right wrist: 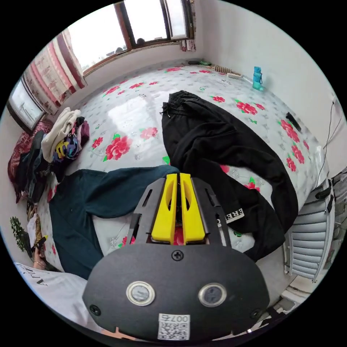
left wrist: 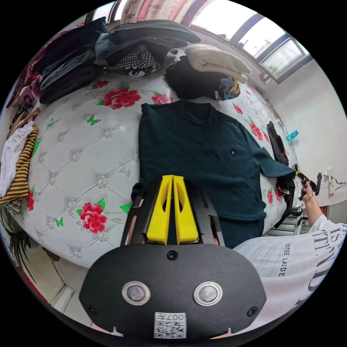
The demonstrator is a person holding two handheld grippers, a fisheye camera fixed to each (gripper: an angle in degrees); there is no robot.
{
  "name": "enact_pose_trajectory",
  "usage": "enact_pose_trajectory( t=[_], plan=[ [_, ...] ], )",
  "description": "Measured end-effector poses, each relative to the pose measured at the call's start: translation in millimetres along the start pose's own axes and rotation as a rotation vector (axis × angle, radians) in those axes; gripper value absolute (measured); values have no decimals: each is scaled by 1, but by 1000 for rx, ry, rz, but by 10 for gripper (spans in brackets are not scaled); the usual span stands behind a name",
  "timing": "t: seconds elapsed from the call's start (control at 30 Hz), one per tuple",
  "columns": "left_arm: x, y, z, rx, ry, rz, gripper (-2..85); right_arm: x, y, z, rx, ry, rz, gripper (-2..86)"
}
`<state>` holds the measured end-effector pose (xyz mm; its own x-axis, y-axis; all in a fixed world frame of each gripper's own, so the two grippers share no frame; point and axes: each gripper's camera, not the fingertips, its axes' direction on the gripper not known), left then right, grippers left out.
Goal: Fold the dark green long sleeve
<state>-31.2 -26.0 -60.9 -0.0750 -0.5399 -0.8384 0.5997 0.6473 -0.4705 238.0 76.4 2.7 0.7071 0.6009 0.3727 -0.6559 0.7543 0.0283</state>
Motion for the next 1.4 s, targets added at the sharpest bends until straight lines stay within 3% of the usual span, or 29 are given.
enact_pose_trajectory(
  t=[0.1, 0.27, 0.3, 0.43, 0.5, 0.57, 0.67, 0.77, 0.93, 1.07, 1.2, 1.4],
  plan=[
    [-20, 11, -3, 8, -2, -38, -9, -56, -15, -38, 141, -57, -149, -2],
    [-51, 38, -8, 32, 32, -114, -9, -264, 12, -132, 367, -231, -885, -1],
    [-54, 41, -8, 36, 32, -118, -9, -285, 21, -139, 383, -266, -949, -1],
    [-72, 66, -13, 59, 32, -137, -9, -416, 94, -142, 343, -620, -1241, 0],
    [-81, 78, -12, 63, 37, -153, -9, -464, 129, -114, 241, -762, -1256, 0],
    [-94, 94, -11, 65, 53, -181, -9, -520, 181, -58, 20, -899, -1250, 2],
    [-110, 111, -7, 54, 81, -201, -9, -573, 245, 17, -318, -917, -1263, 6],
    [-120, 123, 2, 28, 101, -183, -7, -593, 274, 47, -537, -998, -1279, 14],
    [-119, 117, 21, 0, 164, -75, 13, -601, 260, 42, -478, -918, -1308, 26],
    [-106, 96, 33, 17, 240, 47, 46, -594, 215, 64, -373, -797, -1073, 32],
    [-103, 80, 58, -49, 293, 109, 60, -605, 214, 88, -471, -774, -995, 35],
    [-116, 72, 72, -66, 319, 110, 60, -671, 269, 107, -640, -712, -1141, 29]
  ],
)
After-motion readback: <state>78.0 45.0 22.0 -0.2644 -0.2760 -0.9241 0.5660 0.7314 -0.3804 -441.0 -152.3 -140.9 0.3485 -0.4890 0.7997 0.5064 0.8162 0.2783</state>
